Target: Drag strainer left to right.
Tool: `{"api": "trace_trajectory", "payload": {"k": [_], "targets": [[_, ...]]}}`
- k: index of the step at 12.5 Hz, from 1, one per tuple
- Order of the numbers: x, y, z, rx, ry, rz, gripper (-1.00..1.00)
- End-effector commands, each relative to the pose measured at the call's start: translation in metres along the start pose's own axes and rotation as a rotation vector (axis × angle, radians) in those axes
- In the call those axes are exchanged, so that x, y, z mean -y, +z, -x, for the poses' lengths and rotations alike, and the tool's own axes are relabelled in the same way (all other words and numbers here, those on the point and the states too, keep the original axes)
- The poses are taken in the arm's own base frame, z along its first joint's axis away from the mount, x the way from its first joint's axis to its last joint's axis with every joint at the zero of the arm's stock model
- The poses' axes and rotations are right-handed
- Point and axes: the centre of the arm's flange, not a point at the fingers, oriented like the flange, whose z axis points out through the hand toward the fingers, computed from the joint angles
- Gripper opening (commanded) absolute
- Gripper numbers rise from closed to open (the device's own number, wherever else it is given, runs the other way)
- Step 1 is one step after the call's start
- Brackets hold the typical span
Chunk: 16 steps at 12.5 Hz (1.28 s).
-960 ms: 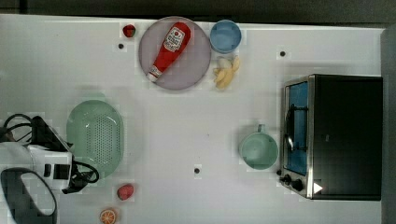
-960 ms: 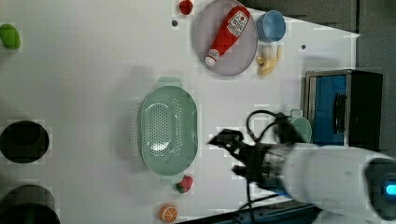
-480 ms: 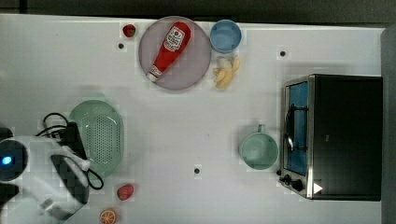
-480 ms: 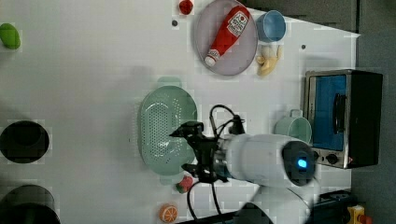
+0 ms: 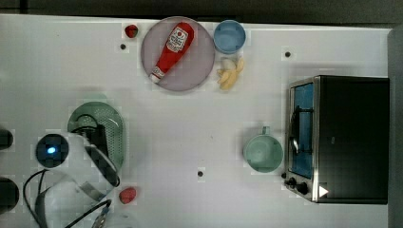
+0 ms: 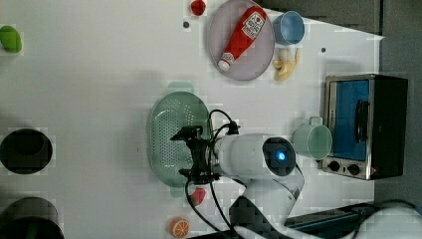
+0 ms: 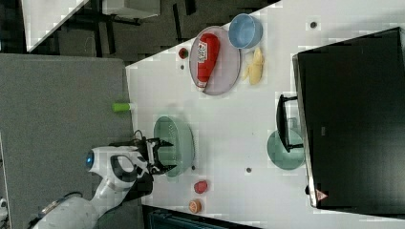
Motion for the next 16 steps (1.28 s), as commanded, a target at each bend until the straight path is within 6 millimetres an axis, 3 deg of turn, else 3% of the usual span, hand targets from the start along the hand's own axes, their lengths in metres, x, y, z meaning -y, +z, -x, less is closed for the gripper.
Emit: {"api": "trace_trajectory", "payload": {"k": [1,4,8,16], "targets": [[0.012,0.004,-0.016,0.006,0.101,-0.045,1.00],[0.018,0.022,-0.034,0.005,0.122,-0.051,1.00],[0.021,0.023,-0.050,-0.011,0.145,-0.053,1.00],[0.016,0.010,-0.128,-0.058,0.179,-0.055,1.00]]}}
